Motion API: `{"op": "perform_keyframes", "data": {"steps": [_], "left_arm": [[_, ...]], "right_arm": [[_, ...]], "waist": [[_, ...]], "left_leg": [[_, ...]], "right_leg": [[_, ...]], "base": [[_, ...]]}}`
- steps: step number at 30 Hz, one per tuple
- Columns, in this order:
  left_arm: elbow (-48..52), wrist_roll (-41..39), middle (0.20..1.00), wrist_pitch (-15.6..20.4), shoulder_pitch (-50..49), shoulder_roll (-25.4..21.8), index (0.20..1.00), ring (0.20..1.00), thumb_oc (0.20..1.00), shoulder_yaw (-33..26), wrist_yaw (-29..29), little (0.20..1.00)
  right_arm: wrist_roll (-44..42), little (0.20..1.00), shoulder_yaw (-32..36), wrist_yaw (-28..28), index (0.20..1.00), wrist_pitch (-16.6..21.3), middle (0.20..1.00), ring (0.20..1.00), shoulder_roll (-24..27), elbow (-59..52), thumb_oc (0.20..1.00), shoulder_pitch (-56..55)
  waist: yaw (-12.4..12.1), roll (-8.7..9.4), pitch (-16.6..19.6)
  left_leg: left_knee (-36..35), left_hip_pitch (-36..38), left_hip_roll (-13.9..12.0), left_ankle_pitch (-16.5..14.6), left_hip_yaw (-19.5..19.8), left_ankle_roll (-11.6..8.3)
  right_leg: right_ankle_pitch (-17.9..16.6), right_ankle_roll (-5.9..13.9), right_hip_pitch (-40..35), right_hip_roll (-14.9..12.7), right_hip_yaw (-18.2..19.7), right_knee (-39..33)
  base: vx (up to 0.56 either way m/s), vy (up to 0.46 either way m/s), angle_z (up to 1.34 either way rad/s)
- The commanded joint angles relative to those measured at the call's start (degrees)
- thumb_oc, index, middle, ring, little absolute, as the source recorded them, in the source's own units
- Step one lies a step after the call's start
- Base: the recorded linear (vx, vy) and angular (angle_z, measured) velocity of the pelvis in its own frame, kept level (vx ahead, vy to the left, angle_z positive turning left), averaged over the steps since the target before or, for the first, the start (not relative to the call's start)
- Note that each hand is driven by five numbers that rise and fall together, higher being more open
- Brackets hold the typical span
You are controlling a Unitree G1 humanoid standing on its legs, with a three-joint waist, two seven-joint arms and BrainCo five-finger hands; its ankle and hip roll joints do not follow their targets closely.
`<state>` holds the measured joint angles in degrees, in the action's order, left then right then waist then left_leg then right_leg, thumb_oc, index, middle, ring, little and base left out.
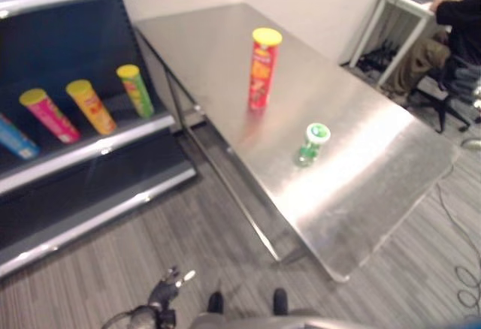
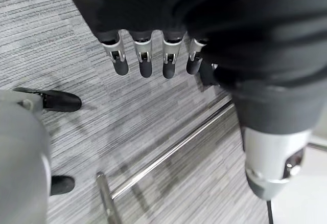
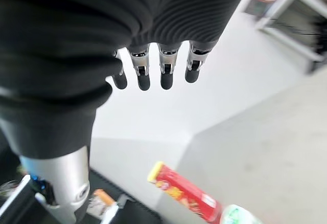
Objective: Put the goods on the table back onto the shelves and tidy them up.
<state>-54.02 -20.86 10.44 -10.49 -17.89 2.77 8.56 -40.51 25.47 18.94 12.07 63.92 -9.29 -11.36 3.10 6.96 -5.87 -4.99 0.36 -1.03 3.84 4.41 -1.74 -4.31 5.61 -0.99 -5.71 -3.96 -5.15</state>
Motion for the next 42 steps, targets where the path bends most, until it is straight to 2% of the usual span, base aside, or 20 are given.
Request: {"op": "perform_keyframes", "data": {"steps": [1, 2, 3, 7, 11, 15, 16, 17, 21, 26, 30, 33, 35, 38, 42], "left_arm": [[-0.29, -0.37, 1.000, 1.58, 2.25, -1.95, 1.000, 1.000, 1.000, 1.10, -0.81, 1.000], [-0.29, -0.37, 1.000, 1.58, 2.24, -1.94, 1.000, 1.000, 1.000, 1.07, -0.81, 1.000], [-0.69, -0.45, 1.000, 1.36, 2.75, -1.69, 1.000, 1.000, 1.000, 1.54, -1.23, 1.000], [-1.65, -0.60, 1.000, 0.92, 4.02, -1.45, 1.000, 1.000, 1.000, 1.71, -2.37, 1.000], [-1.94, 0.58, 1.000, 0.65, 4.30, -1.29, 1.000, 1.000, 1.000, 1.82, -3.90, 1.000], [-2.08, 1.28, 1.000, 0.65, 4.24, -1.67, 1.000, 1.000, 1.000, 2.40, -4.92, 1.000], [-1.41, 0.62, 1.000, 0.71, 3.81, -2.26, 1.000, 1.000, 1.000, 2.29, -5.19, 1.000], [-1.12, 0.50, 1.000, 0.81, 3.31, -2.94, 1.000, 1.000, 1.000, 1.81, -5.26, 1.000], [-1.75, 0.06, 1.000, 0.61, 2.24, -3.26, 1.000, 1.000, 1.000, 0.98, -4.74, 1.000], [-2.30, 0.16, 1.000, 0.51, 1.77, -3.00, 1.000, 1.000, 1.000, 0.48, -4.75, 1.000], [-2.76, 0.03, 1.000, 0.57, 1.60, -2.46, 1.000, 1.000, 1.000, -0.36, -5.06, 1.000], [-2.71, -0.03, 1.000, 0.67, 1.61, -2.05, 1.000, 1.000, 1.000, -1.02, -5.13, 1.000], [-2.46, 0.39, 1.000, 0.91, 1.70, -1.60, 1.000, 1.000, 1.000, -1.69, -5.30, 1.000], [-2.93, 0.91, 1.000, 1.03, 2.06, -1.60, 1.000, 1.000, 1.000, -2.12, -5.33, 1.000], [-1.98, 1.35, 1.000, 1.27, 2.60, -2.03, 1.000, 1.000, 1.000, -2.02, -4.72, 1.000]], "right_arm": [[6.59, 1.000, -6.29, -5.06, 1.000, 2.52, 1.000, 1.000, 2.47, 4.02, 1.000, 6.41], [6.59, 1.000, -6.38, -5.07, 1.000, 2.53, 1.000, 1.000, 2.48, 4.05, 1.000, 6.51], [13.43, 1.000, -11.51, -8.33, 1.000, 1.81, 1.000, 1.000, 0.65, 6.41, 1.000, 10.00], [24.77, 1.000, -20.13, -13.24, 1.000, 0.23, 1.000, 1.000, -6.67, 10.18, 1.000, 14.40], [36.49, 1.000, -24.92, -18.30, 1.000, -1.13, 1.000, 1.000, -13.52, 14.26, 1.000, 17.35], [41.73, 1.000, -28.69, -21.85, 1.000, -2.40, 1.000, 1.000, -17.94, 19.40, 1.000, 20.78], [42.05, 1.000, -31.97, -22.94, 1.000, -3.49, 1.000, 1.000, -20.55, 24.20, 1.000, 23.12], [38.90, 1.000, -32.29, -21.69, 1.000, -3.08, 1.000, 1.000, -21.45, 25.24, 1.000, 23.11], [33.60, 1.000, -33.16, -18.28, 1.000, -2.92, 1.000, 1.000, -22.05, 26.22, 1.000, 21.89], [33.67, 1.000, -33.81, -17.87, 1.000, -3.14, 1.000, 1.000, -21.66, 26.81, 1.000, 21.96], [33.09, 1.000, -31.26, -18.31, 1.000, -3.01, 1.000, 1.000, -21.99, 25.67, 1.000, 19.79], [33.78, 1.000, -28.35, -18.81, 1.000, -2.36, 1.000, 1.000, -21.82, 22.74, 1.000, 17.28], [34.51, 1.000, -24.09, -19.54, 1.000, -0.92, 1.000, 1.000, -21.55, 16.84, 1.000, 15.06], [34.25, 1.000, -21.91, -19.33, 1.000, 0.45, 1.000, 1.000, -21.16, 12.78, 1.000, 14.25], [33.44, 1.000, -19.83, -18.66, 1.000, 2.79, 1.000, 1.000, -18.24, 5.79, 1.000, 16.09]], "waist": [[-3.61, 0.38, -0.01], [-3.57, 0.39, -0.01], [-4.23, 0.18, -0.25], [-5.33, -0.59, -0.90], [-6.18, -1.39, -1.24], [-7.05, -1.84, -1.43], [-8.14, -2.24, -1.63], [-8.62, -2.28, -1.88], [-9.36, -2.23, -2.01], [-9.51, -2.17, -2.09], [-9.10, -2.09, -2.13], [-8.71, -2.05, -2.11], [-8.02, -2.04, -2.05], [-7.63, -1.86, -1.95], [-7.38, -1.08, -1.52]], "left_leg": [[1.16, -0.37, -1.13, -6.08, 2.04, -0.34], [1.16, -0.37, -1.12, -6.07, 2.05, -0.34], [1.18, -0.24, -1.17, -6.12, 2.23, -0.31], [1.32, 0.12, -1.17, -6.28, 2.67, -0.22], [1.23, 0.57, -1.07, -6.46, 3.37, 0.04], [1.28, 0.58, -0.83, -6.50, 4.07, 0.18], [1.35, 0.42, -0.47, -6.41, 4.70, 0.27], [1.40, 0.08, -0.23, -6.29, 5.08, 0.21], [1.54, -0.51, 0.07, -6.08, 5.63, 0.12], [1.41, -0.40, 0.07, -6.01, 5.63, 0.06], [1.10, -0.06, -0.06, -6.00, 5.40, 0.05], [1.00, 0.00, -0.19, -6.05, 5.15, 0.06], [0.98, 0.16, -0.38, -6.23, 4.69, 0.12], [0.98, 0.24, -0.47, -6.35, 4.42, 0.19], [1.13, 0.48, -0.49, -6.82, 3.39, 0.46]], "right_leg": [[3.51, 3.86, -1.94, -2.92, -0.81, 0.98], [3.52, 3.86, -1.94, -2.92, -0.82, 0.98], [3.89, 3.75, -2.14, -2.97, -1.00, 1.06], [4.48, 3.42, -2.97, -3.15, -1.54, 1.15], [4.97, 3.15, -3.44, -3.27, -1.89, 1.15], [5.39, 2.99, -3.91, -3.39, -2.40, 1.12], [5.63, 2.97, -4.28, -3.58, -3.07, 1.17], [5.77, 2.97, -4.32, -3.71, -3.45, 1.19], [5.89, 3.06, -4.54, -3.95, -4.41, 1.15], [5.96, 3.08, -4.75, -3.95, -4.80, 1.00], [5.92, 3.05, -4.92, -3.89, -4.81, 0.80], [5.84, 3.16, -4.72, -3.92, -4.69, 0.82], [5.82, 3.28, -4.53, -3.93, -4.27, 0.81], [5.75, 3.36, -4.36, -3.91, -3.90, 0.81], [5.24, 3.82, -3.69, -4.02, -3.02, 0.91]], "base": [[0.00, 0.000, 0.00], [0.00, -0.007, 0.07], [0.00, -0.005, 0.11], [0.02, -0.007, 0.08], [0.03, -0.003, 0.09], [0.02, 0.000, 0.04], [0.05, -0.004, 0.20], [0.04, -0.001, 0.24], [0.01, -0.005, 0.24], [0.00, -0.001, 0.02], [0.00, 0.000, 0.00], [-0.01, 0.006, 0.03], [-0.01, 0.016, -0.01], [-0.01, 0.021, -0.08], [-0.01, 0.025, -0.07]]}}
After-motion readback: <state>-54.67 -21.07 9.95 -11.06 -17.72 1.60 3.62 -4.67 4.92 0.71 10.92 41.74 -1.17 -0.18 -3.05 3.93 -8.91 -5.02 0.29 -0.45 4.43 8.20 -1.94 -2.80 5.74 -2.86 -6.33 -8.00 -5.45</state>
